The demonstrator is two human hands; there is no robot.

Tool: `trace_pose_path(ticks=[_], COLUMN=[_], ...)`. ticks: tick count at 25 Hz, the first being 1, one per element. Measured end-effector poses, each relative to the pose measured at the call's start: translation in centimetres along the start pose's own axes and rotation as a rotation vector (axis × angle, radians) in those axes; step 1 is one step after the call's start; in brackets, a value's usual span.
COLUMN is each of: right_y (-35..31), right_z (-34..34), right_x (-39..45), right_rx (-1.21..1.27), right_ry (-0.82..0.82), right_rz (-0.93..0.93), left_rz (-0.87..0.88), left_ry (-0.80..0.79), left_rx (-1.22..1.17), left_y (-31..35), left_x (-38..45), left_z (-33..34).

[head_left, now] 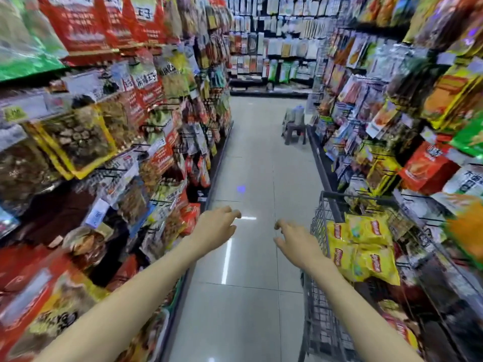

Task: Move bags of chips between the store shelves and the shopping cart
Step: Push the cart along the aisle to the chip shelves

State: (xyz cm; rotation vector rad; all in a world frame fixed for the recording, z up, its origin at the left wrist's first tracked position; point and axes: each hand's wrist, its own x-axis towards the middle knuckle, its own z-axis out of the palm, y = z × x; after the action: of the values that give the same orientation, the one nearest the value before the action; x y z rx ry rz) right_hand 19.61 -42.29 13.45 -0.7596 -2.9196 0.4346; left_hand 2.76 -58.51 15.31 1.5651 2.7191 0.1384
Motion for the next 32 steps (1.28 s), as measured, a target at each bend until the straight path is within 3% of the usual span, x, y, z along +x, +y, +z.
trace_pose_path(ticks=[6, 14, 26, 32], right_y=[2.4, 7.7, 26.2, 32.9], right_z=[3.0, 4.5, 4.8, 5.4], right_x=[7.7, 13.8, 6.0, -1.1], right_rx=[-0.016, 0.06, 0.107, 0.191], right_ry=[0.087, 0.165, 0.155, 0.167], right_rz=[0.104, 0.456, 1.1, 1.355], left_rz=[0.131, 0.456, 0.972, 1.219], left_ry=[-0.012, -0.124, -0.364, -0.469], left_rx=[0.028, 0.034, 0.072, 0.139], left_y=[-2.8, -1.3, 23.9, 35.2], left_x=[11.2, 25.7, 39.5, 39.5], left_z=[3.5, 6.3, 15.6, 19.2])
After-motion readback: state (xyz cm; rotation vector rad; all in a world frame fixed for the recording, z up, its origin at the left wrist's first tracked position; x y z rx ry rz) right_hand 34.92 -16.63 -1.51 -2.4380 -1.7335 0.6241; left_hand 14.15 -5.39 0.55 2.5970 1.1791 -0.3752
